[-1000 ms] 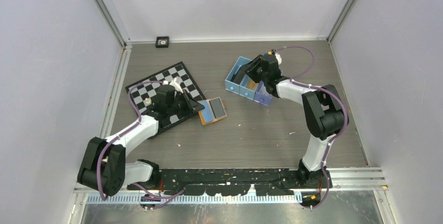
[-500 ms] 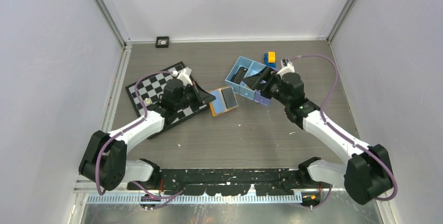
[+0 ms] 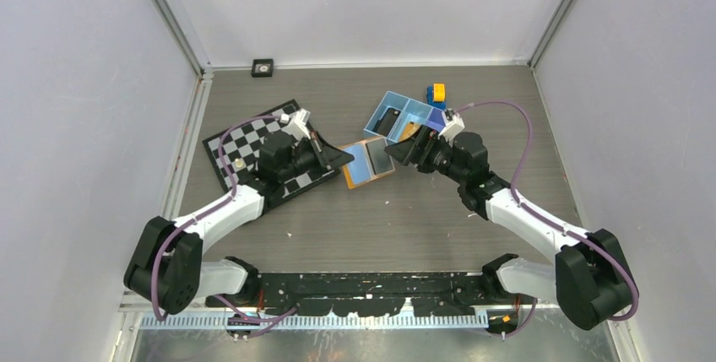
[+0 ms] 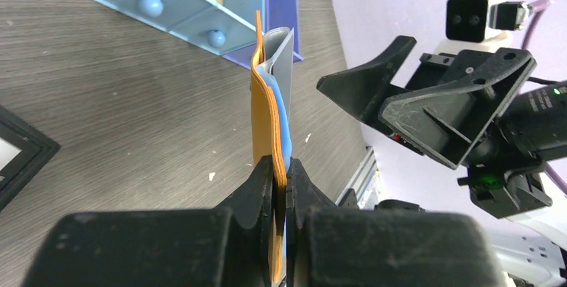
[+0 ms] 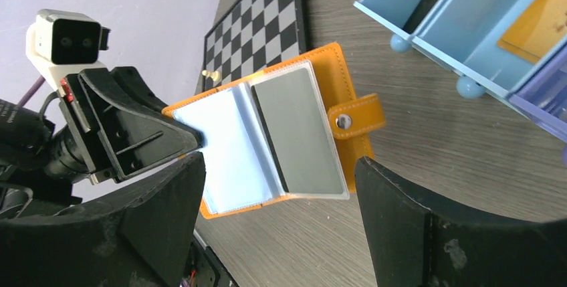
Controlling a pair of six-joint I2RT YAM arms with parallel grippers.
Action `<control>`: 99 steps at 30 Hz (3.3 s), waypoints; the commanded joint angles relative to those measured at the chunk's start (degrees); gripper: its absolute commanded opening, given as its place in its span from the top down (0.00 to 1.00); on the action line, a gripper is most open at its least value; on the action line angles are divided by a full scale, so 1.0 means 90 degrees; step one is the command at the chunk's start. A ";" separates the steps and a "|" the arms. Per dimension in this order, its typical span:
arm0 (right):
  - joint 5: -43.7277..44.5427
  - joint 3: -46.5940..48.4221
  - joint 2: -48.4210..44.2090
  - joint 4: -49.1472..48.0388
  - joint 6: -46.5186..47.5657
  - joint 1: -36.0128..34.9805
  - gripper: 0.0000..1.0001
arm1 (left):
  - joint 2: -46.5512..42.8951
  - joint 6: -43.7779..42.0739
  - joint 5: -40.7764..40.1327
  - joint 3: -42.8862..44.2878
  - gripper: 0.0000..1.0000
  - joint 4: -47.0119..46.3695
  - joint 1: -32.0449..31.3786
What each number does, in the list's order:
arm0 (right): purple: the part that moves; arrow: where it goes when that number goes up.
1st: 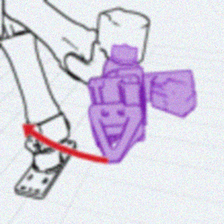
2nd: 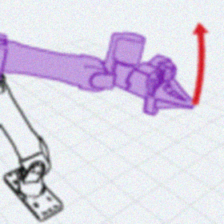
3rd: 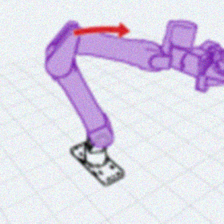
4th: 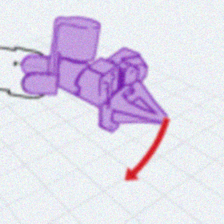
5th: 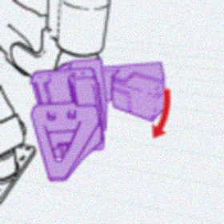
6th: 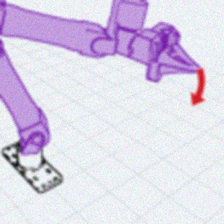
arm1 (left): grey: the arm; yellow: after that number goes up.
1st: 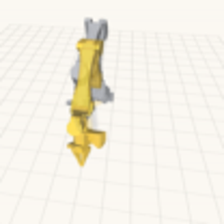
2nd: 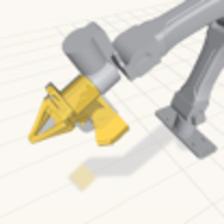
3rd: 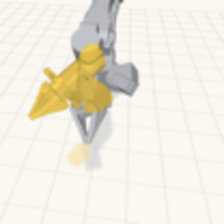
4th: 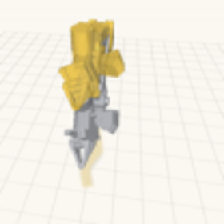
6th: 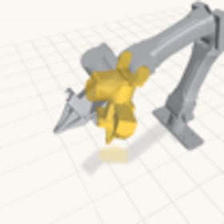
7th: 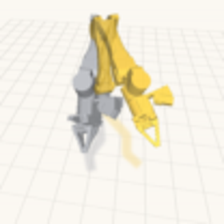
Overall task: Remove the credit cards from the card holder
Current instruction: Remove the credit card from the card holder.
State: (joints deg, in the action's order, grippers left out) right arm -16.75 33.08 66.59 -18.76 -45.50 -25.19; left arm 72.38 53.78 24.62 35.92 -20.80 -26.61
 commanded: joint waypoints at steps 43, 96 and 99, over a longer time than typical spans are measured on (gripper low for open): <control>-0.1099 -0.0502 -0.0009 -0.2399 -0.0532 -0.0023 0.84 | -0.1008 0.0123 0.0220 -0.0275 0.74 -0.0833 0.0164; -0.0900 -0.0808 -0.0288 -0.2957 -0.1209 -0.0033 0.99 | 0.0694 0.1048 0.1066 -0.0317 0.63 -0.2958 -0.0404; -0.1082 -0.0815 -0.0193 -0.3214 -0.1367 -0.0027 1.00 | 0.0659 0.1007 0.1058 -0.0321 0.62 -0.2954 -0.0412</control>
State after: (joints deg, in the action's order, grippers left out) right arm -24.45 25.54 65.63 -40.49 -55.86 -25.34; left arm 78.54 62.83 33.15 33.39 -43.03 -30.26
